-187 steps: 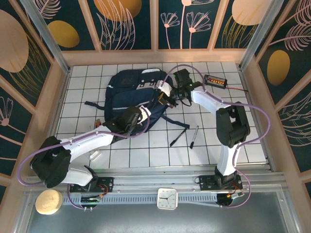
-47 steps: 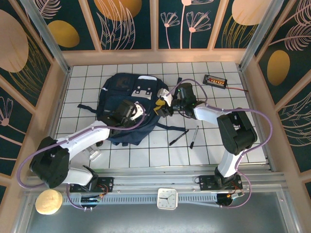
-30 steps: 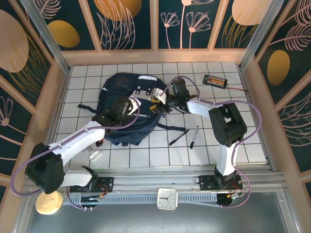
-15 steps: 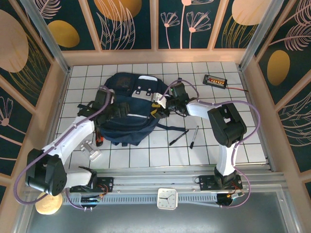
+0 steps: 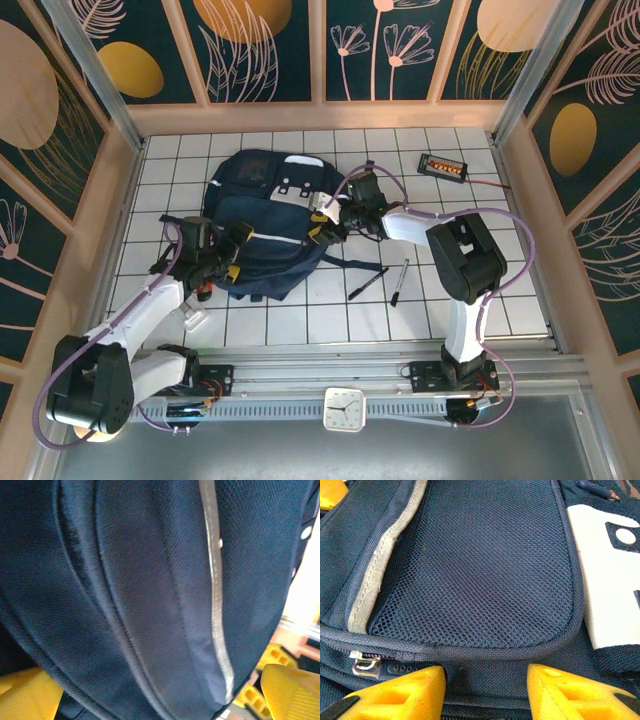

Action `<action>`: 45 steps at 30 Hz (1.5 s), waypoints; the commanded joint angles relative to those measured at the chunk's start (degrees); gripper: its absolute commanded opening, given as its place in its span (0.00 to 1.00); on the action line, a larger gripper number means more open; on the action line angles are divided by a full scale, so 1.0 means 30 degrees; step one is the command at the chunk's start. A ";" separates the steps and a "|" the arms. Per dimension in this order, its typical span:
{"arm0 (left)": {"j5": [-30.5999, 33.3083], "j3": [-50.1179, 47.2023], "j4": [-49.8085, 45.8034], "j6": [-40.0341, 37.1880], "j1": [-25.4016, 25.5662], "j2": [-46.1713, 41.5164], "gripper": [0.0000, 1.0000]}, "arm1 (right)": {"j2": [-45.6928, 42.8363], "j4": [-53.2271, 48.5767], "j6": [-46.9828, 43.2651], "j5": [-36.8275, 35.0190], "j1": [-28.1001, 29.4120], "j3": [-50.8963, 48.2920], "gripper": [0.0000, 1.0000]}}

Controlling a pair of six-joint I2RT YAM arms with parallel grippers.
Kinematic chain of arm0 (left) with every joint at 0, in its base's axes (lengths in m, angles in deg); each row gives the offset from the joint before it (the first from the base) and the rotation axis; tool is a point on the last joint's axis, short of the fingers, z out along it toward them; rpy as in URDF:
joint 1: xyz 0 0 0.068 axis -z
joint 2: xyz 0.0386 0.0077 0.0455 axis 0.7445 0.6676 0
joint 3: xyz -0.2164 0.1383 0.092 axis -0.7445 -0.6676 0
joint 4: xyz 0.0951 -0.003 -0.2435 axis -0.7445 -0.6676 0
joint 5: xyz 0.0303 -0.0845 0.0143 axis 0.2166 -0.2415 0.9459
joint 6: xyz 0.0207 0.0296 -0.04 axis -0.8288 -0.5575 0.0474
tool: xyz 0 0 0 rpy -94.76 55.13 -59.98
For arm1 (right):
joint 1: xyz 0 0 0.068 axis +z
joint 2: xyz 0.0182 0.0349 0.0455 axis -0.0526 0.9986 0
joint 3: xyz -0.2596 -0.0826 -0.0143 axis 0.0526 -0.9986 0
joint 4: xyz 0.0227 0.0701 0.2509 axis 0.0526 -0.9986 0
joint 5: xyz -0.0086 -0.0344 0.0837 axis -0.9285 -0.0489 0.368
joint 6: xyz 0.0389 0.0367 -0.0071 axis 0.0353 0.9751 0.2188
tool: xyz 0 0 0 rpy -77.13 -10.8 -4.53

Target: Pack books, pencil case, and school supplies into a backpack

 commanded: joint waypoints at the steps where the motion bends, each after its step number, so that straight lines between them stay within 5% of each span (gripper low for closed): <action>1: -0.0795 -0.0361 0.2948 0.2160 -0.0090 0.0787 0.99 | -0.0611 -0.0076 0.0070 0.0150 0.0535 -0.0538 0.48; 12: -0.1613 0.1210 0.3471 0.2154 -0.0135 0.2256 0.82 | -0.0464 -0.0057 -0.0176 0.0034 0.0512 -0.0863 0.48; 25: -0.3123 0.2328 -0.1087 0.3401 -0.0130 -0.1718 0.88 | -0.0110 -0.0430 -0.0275 -0.0105 0.0424 -0.0365 0.48; 45: -0.2702 0.1485 0.1550 0.1410 -0.0555 0.2489 0.88 | -0.0029 -0.0777 -0.0268 -0.0348 0.0485 -0.0334 0.48</action>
